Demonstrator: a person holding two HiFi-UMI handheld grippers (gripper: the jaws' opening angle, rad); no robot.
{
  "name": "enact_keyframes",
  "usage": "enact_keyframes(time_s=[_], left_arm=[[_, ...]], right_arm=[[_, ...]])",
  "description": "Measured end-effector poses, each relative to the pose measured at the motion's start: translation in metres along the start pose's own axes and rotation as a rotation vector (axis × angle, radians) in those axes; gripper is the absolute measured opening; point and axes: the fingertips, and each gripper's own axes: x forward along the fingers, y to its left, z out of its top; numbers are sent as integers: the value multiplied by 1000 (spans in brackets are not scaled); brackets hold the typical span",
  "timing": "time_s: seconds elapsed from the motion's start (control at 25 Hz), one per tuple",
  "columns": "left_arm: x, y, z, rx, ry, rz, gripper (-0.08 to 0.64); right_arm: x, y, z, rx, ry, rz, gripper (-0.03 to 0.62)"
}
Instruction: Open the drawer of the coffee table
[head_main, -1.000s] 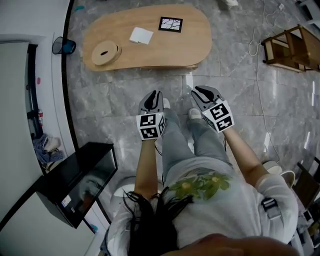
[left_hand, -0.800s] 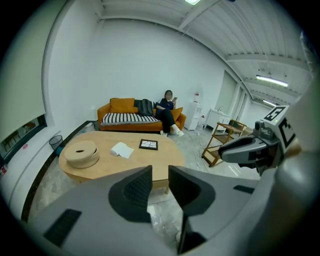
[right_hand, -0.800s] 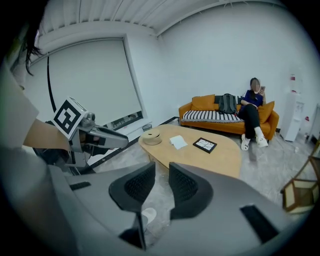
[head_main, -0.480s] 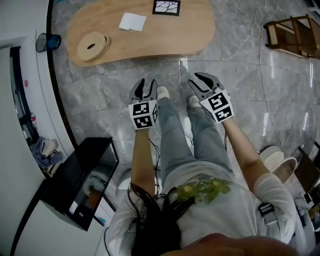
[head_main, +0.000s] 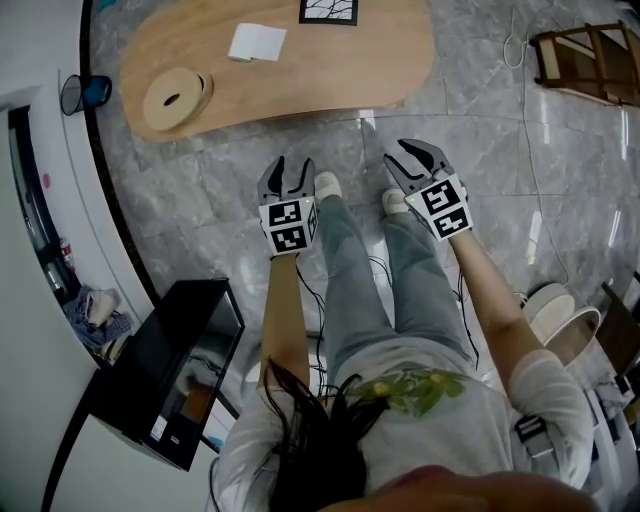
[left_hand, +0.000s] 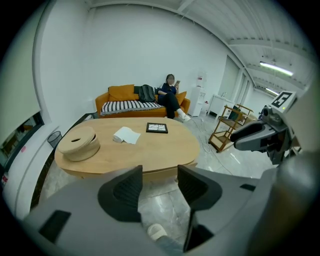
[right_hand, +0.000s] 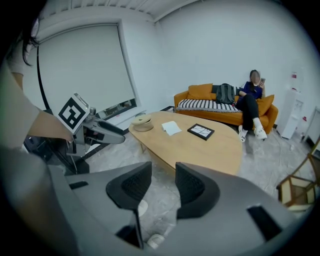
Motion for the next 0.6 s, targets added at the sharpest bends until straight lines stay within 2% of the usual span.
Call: enact_keyframes(time_s=[0.24, 0.6], left_arm=[[19, 17, -3, -5, 9, 15, 235], [49, 49, -17, 8, 40, 59, 256]], right_arm=[[12, -19, -8, 19, 14, -36, 150], [38, -45, -28, -4, 58, -63, 160]])
